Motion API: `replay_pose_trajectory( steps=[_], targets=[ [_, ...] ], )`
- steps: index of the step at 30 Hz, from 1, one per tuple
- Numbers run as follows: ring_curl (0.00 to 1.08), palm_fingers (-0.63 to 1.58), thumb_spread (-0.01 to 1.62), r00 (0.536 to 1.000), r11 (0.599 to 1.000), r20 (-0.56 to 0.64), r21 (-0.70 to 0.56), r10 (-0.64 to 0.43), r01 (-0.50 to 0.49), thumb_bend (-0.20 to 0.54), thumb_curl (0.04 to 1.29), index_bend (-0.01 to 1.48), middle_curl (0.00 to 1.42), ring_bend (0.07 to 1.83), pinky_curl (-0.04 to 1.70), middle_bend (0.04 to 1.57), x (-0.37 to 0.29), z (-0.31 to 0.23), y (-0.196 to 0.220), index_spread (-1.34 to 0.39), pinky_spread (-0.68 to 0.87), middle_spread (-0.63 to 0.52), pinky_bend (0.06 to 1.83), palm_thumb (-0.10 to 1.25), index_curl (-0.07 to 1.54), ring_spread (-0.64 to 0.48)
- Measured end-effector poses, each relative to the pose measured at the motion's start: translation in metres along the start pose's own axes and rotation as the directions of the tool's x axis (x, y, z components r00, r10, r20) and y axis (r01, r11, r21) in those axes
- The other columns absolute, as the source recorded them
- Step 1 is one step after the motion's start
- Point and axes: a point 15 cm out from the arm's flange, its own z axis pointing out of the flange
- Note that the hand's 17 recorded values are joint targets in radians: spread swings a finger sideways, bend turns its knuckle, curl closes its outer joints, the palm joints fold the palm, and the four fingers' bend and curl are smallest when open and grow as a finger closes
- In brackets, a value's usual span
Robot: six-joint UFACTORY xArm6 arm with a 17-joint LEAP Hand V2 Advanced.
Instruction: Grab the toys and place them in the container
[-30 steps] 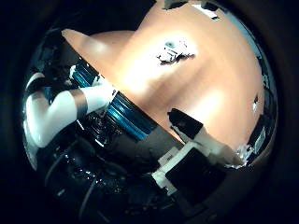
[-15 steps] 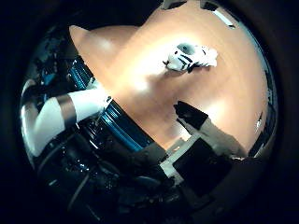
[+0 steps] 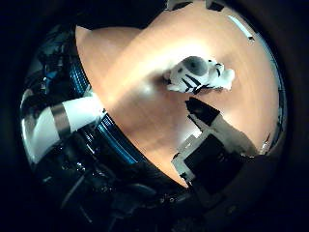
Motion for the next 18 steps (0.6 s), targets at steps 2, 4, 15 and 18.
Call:
replay_pose_trajectory(
  steps=[2, 4, 15, 18],
  targets=[
    [0.23, 0.37, 0.95, 1.000, 1.000, 0.009, -0.009, -0.004, 0.005, -0.022, 0.41, 0.18, 0.36, 0.19, 0.28, 0.20, 0.000, 0.005, -0.001, -0.54, 0.43, -0.20, 0.22, 0.92, 0.31, 0.05],
    [0.22, 0.38, 0.95, 1.000, 1.000, 0.008, -0.015, -0.009, 0.010, -0.022, 0.42, 0.19, 0.35, 0.19, 0.28, 0.19, 0.004, 0.007, -0.002, -0.54, 0.43, -0.20, 0.21, 0.92, 0.32, 0.04],
    [0.20, 0.39, 0.95, 0.999, 0.999, 0.045, -0.029, -0.030, 0.031, -0.022, 0.42, 0.20, 0.35, 0.19, 0.27, 0.19, 0.009, 0.025, -0.007, -0.56, 0.43, -0.21, 0.20, 0.93, 0.35, 0.03],
    [0.20, 0.39, 0.95, 0.998, 0.999, 0.055, -0.030, -0.034, 0.035, -0.022, 0.42, 0.19, 0.34, 0.19, 0.27, 0.19, 0.008, 0.029, -0.008, -0.56, 0.43, -0.21, 0.20, 0.93, 0.36, 0.03]
  ],
)
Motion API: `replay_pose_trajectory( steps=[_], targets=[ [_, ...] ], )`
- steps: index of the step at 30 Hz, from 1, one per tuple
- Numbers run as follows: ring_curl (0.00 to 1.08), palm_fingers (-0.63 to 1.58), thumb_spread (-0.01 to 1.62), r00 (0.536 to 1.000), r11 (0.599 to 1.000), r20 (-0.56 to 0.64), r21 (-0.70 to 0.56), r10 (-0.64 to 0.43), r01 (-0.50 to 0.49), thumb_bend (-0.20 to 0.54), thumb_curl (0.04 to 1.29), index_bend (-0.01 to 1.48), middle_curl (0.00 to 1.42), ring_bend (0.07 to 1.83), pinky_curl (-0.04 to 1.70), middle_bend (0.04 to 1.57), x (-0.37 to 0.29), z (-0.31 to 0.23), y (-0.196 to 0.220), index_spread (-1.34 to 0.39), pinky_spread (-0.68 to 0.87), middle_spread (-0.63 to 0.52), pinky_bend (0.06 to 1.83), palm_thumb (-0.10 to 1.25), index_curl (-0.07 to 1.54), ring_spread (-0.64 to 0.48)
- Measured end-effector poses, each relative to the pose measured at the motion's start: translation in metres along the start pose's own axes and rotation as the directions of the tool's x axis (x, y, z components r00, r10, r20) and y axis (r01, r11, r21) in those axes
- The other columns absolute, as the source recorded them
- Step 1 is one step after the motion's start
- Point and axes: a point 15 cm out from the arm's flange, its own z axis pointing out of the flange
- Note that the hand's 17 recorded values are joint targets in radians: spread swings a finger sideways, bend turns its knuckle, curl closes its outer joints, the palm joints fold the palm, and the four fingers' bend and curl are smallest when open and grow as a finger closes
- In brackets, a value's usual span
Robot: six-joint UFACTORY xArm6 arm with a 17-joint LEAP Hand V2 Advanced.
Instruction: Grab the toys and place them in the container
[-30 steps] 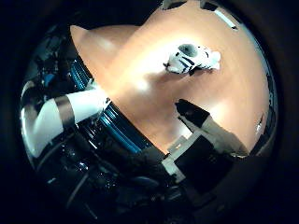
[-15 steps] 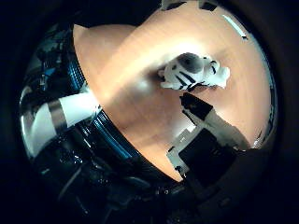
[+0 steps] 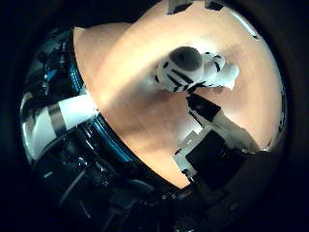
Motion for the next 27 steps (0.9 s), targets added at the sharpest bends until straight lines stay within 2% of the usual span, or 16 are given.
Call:
replay_pose_trajectory(
  steps=[27],
  targets=[
    [0.19, 0.44, 0.97, 0.999, 1.000, 0.048, 0.009, -0.013, 0.012, -0.021, 0.41, 0.23, 0.35, 0.19, 0.24, 0.19, 0.008, 0.031, -0.015, -0.57, 0.42, -0.23, 0.19, 0.93, 0.39, 0.01]
  ],
)
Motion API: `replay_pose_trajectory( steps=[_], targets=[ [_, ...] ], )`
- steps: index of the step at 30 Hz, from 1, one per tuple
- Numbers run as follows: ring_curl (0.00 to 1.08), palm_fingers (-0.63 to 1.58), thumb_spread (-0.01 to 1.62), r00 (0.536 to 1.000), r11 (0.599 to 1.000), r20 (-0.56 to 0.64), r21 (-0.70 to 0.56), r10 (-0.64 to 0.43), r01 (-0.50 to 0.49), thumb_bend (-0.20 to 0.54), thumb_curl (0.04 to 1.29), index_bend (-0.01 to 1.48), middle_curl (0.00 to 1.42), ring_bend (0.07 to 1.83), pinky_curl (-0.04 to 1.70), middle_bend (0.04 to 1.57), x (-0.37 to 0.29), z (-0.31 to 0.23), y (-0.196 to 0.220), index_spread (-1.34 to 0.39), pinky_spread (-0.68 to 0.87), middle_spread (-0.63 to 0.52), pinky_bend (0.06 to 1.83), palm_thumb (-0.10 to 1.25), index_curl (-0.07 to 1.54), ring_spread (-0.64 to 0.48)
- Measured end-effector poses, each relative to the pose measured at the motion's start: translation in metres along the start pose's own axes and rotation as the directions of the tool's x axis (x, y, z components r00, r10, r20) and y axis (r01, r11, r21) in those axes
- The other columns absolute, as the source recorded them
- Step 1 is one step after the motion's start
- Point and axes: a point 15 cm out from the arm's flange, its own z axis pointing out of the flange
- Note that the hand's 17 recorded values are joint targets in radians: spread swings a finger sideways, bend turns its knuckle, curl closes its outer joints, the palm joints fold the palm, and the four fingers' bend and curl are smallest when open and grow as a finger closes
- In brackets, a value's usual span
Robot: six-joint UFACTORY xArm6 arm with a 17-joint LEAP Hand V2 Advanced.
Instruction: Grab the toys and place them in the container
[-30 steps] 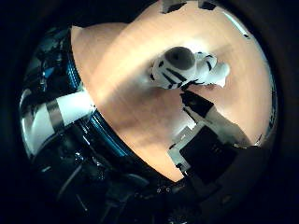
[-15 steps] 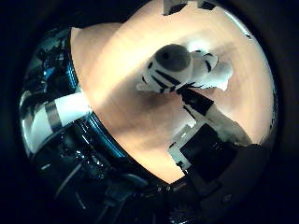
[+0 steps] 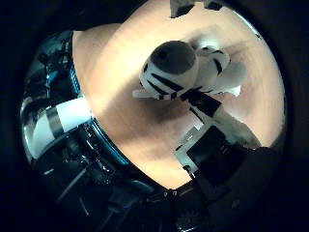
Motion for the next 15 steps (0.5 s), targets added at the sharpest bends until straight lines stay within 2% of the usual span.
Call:
replay_pose_trajectory(
  steps=[15],
  targets=[
    [0.16, 0.48, 0.96, 1.000, 1.000, 0.020, -0.028, -0.010, 0.010, -0.019, 0.44, 0.36, 0.36, 0.18, 0.21, 0.19, -0.001, 0.016, -0.005, -0.61, 0.42, -0.25, 0.18, 0.97, 0.43, -0.01]
  ],
)
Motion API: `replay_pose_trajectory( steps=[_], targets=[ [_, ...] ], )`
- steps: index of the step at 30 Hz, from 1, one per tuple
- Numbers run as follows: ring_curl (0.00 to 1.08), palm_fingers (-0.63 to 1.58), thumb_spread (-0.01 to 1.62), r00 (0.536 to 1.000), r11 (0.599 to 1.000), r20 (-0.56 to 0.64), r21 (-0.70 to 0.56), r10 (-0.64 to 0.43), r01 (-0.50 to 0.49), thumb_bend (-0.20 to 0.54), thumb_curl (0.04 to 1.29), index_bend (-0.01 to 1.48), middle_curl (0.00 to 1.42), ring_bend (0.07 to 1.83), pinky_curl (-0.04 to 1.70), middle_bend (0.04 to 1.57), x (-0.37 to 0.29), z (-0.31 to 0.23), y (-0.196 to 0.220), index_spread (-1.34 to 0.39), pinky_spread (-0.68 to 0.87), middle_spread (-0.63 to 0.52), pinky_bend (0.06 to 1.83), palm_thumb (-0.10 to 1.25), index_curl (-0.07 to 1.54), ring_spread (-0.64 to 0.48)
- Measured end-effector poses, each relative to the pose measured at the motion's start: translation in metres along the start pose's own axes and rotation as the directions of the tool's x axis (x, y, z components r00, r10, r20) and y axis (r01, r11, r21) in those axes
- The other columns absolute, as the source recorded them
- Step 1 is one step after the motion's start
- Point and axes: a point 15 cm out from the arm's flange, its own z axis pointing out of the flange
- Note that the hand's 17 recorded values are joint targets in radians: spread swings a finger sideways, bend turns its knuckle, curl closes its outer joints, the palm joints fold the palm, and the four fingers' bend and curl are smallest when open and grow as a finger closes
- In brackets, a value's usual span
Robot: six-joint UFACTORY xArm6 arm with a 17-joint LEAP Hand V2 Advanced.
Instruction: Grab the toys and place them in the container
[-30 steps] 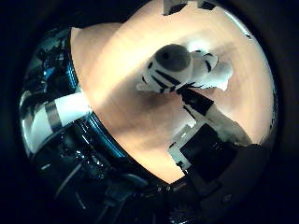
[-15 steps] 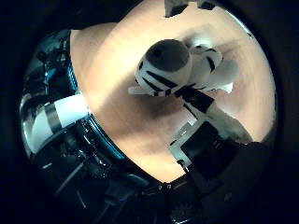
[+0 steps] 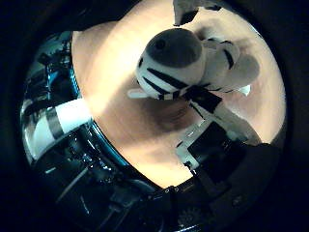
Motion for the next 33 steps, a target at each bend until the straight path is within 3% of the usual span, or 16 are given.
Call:
replay_pose_trajectory(
  steps=[5, 9, 12, 20, 25, 33],
  targets=[
    [0.14, 0.50, 0.96, 1.000, 1.000, -0.006, -0.020, -0.002, 0.002, -0.021, 0.45, 0.53, 0.36, 0.17, 0.19, 0.20, 0.000, 0.003, 0.002, -0.62, 0.41, -0.26, 0.17, 0.97, 0.47, -0.01],
    [0.10, 0.57, 0.96, 1.000, 1.000, -0.006, -0.021, -0.004, 0.004, -0.017, 0.44, 0.85, 0.37, 0.15, 0.15, 0.21, 0.000, 0.003, 0.003, -0.58, 0.39, -0.28, 0.16, 0.98, 0.57, -0.03],
    [0.09, 0.56, 0.97, 1.000, 1.000, -0.017, -0.022, -0.003, 0.002, -0.015, 0.43, 0.97, 0.39, 0.17, 0.13, 0.26, 0.003, -0.001, 0.006, -0.53, 0.38, -0.32, 0.17, 1.00, 0.61, -0.05],
    [0.09, 0.55, 0.99, 0.993, 0.997, -0.103, -0.033, 0.065, -0.068, -0.018, 0.40, 1.05, 0.43, 0.17, 0.12, 0.33, 0.024, -0.044, 0.041, -0.48, 0.36, -0.39, 0.18, 1.02, 0.60, -0.09],
    [0.09, 0.55, 1.00, 0.988, 0.988, -0.072, -0.073, 0.134, -0.139, -0.019, 0.39, 1.07, 0.44, 0.17, 0.12, 0.36, 0.030, -0.074, 0.086, -0.47, 0.36, -0.41, 0.18, 1.01, 0.58, -0.09],
    [0.10, 0.55, 1.00, 0.960, 0.969, -0.130, 0.044, 0.248, -0.244, -0.018, 0.37, 1.09, 0.46, 0.18, 0.12, 0.37, 0.075, -0.175, 0.125, -0.46, 0.36, -0.42, 0.18, 1.01, 0.57, -0.11]
  ],
)
